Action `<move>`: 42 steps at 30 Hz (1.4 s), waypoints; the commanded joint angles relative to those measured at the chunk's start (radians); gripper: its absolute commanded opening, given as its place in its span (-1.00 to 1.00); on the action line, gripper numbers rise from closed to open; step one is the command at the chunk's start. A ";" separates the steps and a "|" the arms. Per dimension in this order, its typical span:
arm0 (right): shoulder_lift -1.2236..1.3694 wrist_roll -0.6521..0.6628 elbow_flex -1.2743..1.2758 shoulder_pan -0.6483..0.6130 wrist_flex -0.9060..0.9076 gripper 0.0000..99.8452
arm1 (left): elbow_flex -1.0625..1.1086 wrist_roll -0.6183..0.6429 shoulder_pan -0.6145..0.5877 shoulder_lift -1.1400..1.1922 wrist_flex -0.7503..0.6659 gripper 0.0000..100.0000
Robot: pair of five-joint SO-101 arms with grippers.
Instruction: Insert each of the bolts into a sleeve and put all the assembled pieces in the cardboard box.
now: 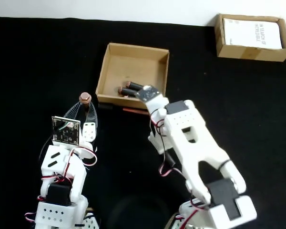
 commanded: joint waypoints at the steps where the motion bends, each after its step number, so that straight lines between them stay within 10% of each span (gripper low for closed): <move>1: 0.028 0.008 -0.001 -0.010 -0.013 -0.62 | -0.005 0.009 -0.010 -0.018 -0.005 -0.98; 35: -0.059 0.000 0.010 0.047 -0.012 -0.98 | 0.025 0.011 -0.025 -0.016 -0.003 -0.98; 42: -0.414 -0.124 -0.074 -0.013 0.070 -0.98 | 0.016 0.216 -0.024 -0.010 0.021 -0.98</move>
